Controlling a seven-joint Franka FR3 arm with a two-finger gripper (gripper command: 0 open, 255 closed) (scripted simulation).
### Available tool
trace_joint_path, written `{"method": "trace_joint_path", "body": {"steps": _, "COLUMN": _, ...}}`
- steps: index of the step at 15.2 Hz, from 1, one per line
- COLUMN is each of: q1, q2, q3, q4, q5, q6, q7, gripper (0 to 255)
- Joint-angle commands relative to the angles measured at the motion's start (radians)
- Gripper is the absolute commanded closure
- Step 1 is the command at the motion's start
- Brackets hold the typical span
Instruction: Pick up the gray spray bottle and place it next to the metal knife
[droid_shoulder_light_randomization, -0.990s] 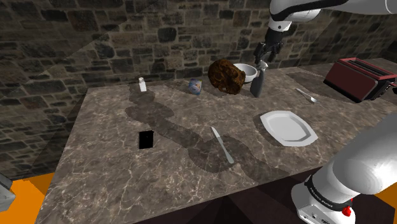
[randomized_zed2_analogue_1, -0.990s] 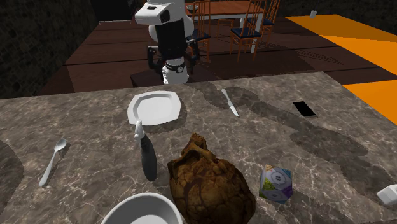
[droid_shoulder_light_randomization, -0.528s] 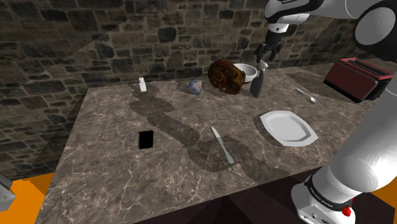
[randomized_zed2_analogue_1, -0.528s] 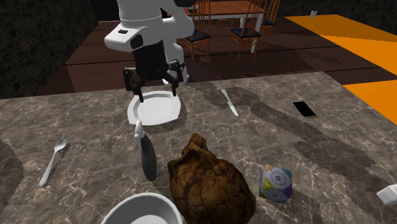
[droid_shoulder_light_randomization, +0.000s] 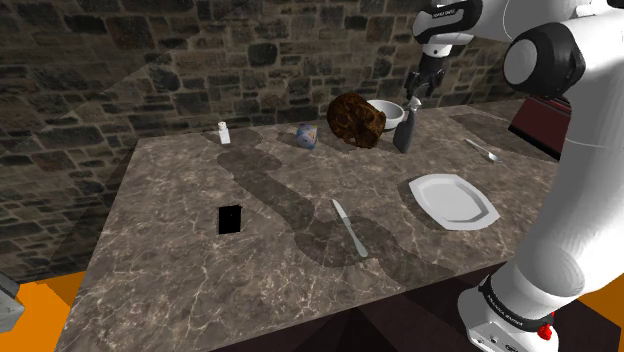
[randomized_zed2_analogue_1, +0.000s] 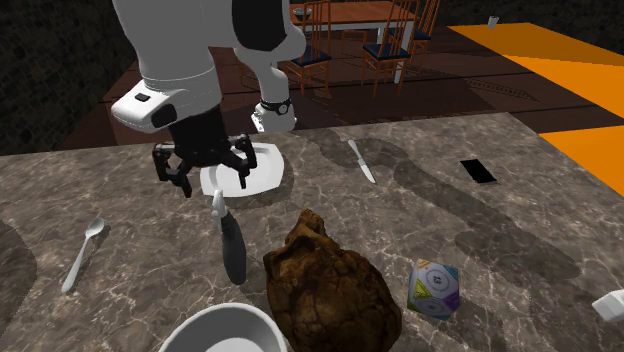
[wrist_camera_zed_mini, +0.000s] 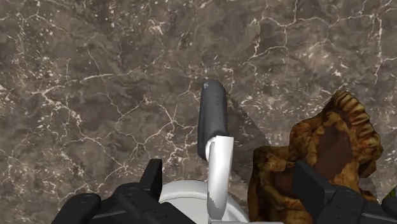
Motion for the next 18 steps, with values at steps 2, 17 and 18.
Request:
{"method": "trace_joint_path", "body": {"steps": 2, "q1": -0.004, "q2": 0.018, "q3": 0.002, "q4": -0.01, "q5": 0.007, "q6": 0.027, "q7": -0.005, "gripper": 0}}
{"method": "trace_joint_path", "body": {"steps": 17, "q1": -0.004, "q2": 0.03, "q3": 0.005, "q4": -0.041, "q5": 0.013, "q6": 0.069, "q7": -0.009, "gripper": 255}}
{"method": "trace_joint_path", "body": {"steps": 18, "q1": -0.004, "q2": 0.03, "q3": 0.005, "q4": -0.041, "q5": 0.013, "q6": 0.069, "q7": -0.009, "gripper": 255}}
